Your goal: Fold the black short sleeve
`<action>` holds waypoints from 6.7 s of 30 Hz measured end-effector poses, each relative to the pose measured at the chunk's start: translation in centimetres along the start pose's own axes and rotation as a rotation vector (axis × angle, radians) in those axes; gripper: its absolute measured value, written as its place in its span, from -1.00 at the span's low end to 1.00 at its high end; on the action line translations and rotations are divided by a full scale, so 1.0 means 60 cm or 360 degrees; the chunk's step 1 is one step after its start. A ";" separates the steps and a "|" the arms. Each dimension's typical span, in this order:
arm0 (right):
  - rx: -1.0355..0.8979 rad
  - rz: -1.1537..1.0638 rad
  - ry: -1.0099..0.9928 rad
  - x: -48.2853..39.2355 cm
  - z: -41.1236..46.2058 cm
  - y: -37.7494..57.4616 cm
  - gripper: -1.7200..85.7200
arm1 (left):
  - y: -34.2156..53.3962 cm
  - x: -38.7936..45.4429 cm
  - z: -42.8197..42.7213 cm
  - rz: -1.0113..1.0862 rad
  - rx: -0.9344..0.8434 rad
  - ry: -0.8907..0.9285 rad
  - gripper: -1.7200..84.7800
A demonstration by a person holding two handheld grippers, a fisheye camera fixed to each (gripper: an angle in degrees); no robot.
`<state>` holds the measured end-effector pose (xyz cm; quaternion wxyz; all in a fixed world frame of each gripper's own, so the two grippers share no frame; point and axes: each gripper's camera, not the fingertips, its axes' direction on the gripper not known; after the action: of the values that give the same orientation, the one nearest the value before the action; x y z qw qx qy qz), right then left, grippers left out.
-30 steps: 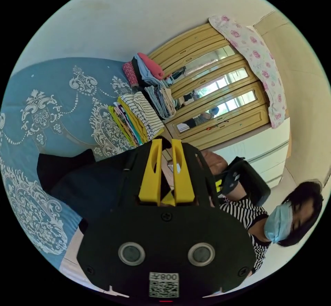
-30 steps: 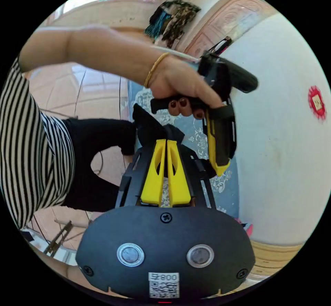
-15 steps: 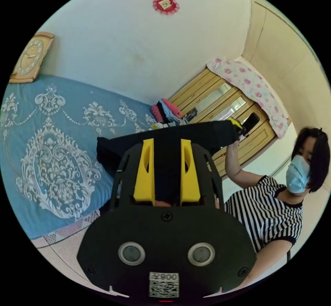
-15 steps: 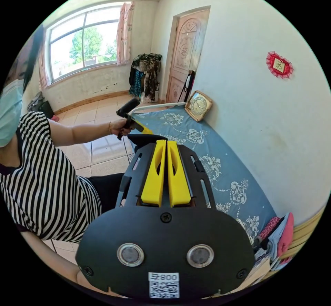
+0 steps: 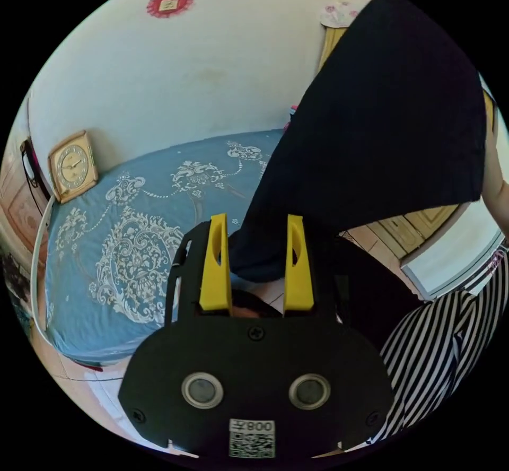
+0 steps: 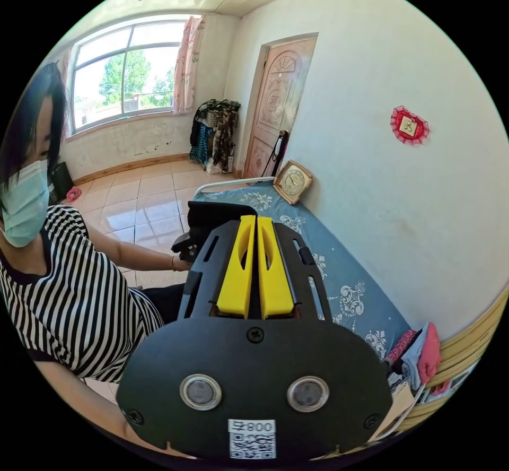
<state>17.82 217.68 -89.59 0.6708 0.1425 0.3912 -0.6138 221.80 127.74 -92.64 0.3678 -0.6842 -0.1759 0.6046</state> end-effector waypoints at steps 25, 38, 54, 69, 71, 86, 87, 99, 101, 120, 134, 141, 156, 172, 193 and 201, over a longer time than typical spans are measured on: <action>0.0409 0.0198 -0.0012 0.071 -0.272 0.260 -0.97 | 0.190 0.005 -0.425 -0.0212 0.0697 0.0010 -0.94; 0.0589 0.0425 -0.0023 0.272 -0.202 0.419 -0.96 | -0.039 -0.102 -0.602 0.0348 0.0859 -0.0784 -0.94; -0.0674 0.1735 -0.0315 0.967 0.619 0.866 -0.95 | -0.302 -0.735 0.124 -0.0330 -0.0561 -0.0423 -0.77; -0.0784 0.1911 -0.0347 0.723 0.560 1.302 -0.81 | 0.319 -0.843 0.066 -0.1410 -0.0525 0.0566 -0.66; -0.0758 0.1972 -0.0386 0.684 0.554 1.347 -0.80 | 0.354 -0.841 0.074 -0.1487 -0.0554 0.0647 -0.66; -0.0559 0.1910 -0.0584 0.589 0.520 1.424 -0.95 | 0.370 -0.951 0.045 -0.1526 -0.0280 0.0909 -0.92; -0.0526 0.1909 -0.0598 0.587 0.510 1.424 -0.95 | 0.372 -0.963 0.013 -0.1520 -0.0199 0.0887 -0.93; -0.0754 0.1846 -0.0443 0.503 0.544 1.486 -0.81 | 0.440 -1.032 -0.059 -0.1681 -0.0163 0.0684 -0.94; -0.0826 0.1798 -0.0424 0.486 0.557 1.489 -0.80 | 0.442 -1.035 -0.060 -0.1677 -0.0191 0.0667 -0.94; 0.0071 0.2154 -0.1048 0.446 0.477 1.602 -0.75 | 0.458 -1.056 -0.080 -0.1752 -0.0250 0.0659 -0.94; -0.0375 0.2090 -0.0814 0.403 0.513 1.557 -0.93 | 0.452 -1.036 -0.083 -0.1805 -0.0225 0.0681 -0.94; -0.0086 0.1817 -0.0848 0.563 0.493 1.375 -0.95 | 0.302 -1.117 -0.074 -0.1778 0.0161 0.0787 -0.94; 0.0528 0.0935 -0.0498 0.696 0.152 0.882 -0.96 | -0.148 -1.039 -0.408 -0.0527 0.0858 0.0437 -0.94; -0.0732 0.1988 -0.0821 0.401 0.584 1.376 -0.95 | 0.299 -0.999 0.102 -0.1669 -0.0362 0.0642 -0.94; -0.0764 0.1338 0.0011 0.396 0.673 1.106 -0.83 | 0.126 -0.989 0.302 -0.1403 -0.0175 0.0340 -0.85; -0.0960 0.0509 0.0189 0.367 0.923 0.934 -0.78 | -0.182 -0.930 0.627 -0.0786 -0.0253 0.0854 -0.80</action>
<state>88.28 176.36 -84.99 0.7465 0.0327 0.5661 -0.3482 176.45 107.72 -45.83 0.4814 -0.7817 -0.2794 0.2813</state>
